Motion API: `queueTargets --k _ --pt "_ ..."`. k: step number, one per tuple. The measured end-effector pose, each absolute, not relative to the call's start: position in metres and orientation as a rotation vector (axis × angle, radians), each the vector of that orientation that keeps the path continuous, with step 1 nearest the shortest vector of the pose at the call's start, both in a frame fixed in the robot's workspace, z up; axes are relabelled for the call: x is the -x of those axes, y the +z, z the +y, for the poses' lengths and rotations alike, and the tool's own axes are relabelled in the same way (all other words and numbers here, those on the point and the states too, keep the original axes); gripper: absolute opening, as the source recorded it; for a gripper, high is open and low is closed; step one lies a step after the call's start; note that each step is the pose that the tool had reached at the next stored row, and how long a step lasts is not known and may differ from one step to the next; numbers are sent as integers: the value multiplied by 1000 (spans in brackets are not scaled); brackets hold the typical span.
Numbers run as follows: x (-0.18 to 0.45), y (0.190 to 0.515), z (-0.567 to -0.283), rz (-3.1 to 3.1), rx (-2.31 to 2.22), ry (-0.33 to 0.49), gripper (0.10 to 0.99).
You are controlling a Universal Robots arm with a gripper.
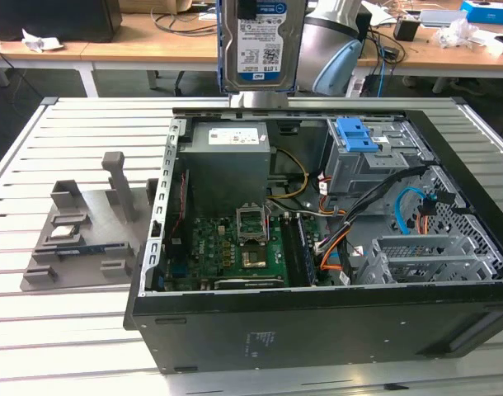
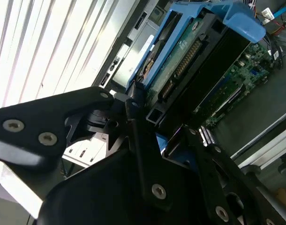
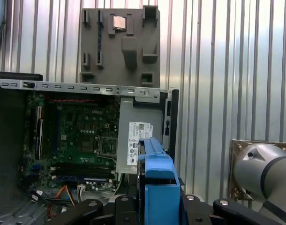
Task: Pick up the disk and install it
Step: 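Pick up the disk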
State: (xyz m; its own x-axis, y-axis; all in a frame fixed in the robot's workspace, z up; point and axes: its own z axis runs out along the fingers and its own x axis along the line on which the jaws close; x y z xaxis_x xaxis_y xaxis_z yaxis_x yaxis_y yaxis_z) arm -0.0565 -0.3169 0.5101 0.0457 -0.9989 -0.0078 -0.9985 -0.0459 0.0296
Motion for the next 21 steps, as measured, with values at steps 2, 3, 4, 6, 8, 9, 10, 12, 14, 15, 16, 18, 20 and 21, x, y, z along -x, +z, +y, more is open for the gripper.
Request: queueTargets --k 2,3,4,6,8,9,10,12,14,15,16,18,20,21 --pt "50 510 -317 -2158 -2260 -41 369" --pt "45 510 -317 -2159 -2260 -41 369" --pt "41 510 -317 -2158 -2260 -41 369" --pt "33 510 -317 -2159 -2260 -41 369" --pt "23 510 -317 -2159 -2260 -41 369" --pt "16 510 -317 -2159 -2260 -41 369" --pt "9 510 -317 -2159 -2260 -41 369" --pt "-2 510 -317 -2158 -2260 -41 369" --pt "-5 510 -317 -2159 -2260 -41 369" --pt "-7 510 -317 -2158 -2260 -41 369" --pt "-7 510 -317 -2158 -2260 -41 369" --pt "-7 510 -317 -2159 -2260 -41 369" --pt "-7 510 -318 -2158 -2260 -41 369" --pt "-7 510 -320 -2159 -2260 -41 369"
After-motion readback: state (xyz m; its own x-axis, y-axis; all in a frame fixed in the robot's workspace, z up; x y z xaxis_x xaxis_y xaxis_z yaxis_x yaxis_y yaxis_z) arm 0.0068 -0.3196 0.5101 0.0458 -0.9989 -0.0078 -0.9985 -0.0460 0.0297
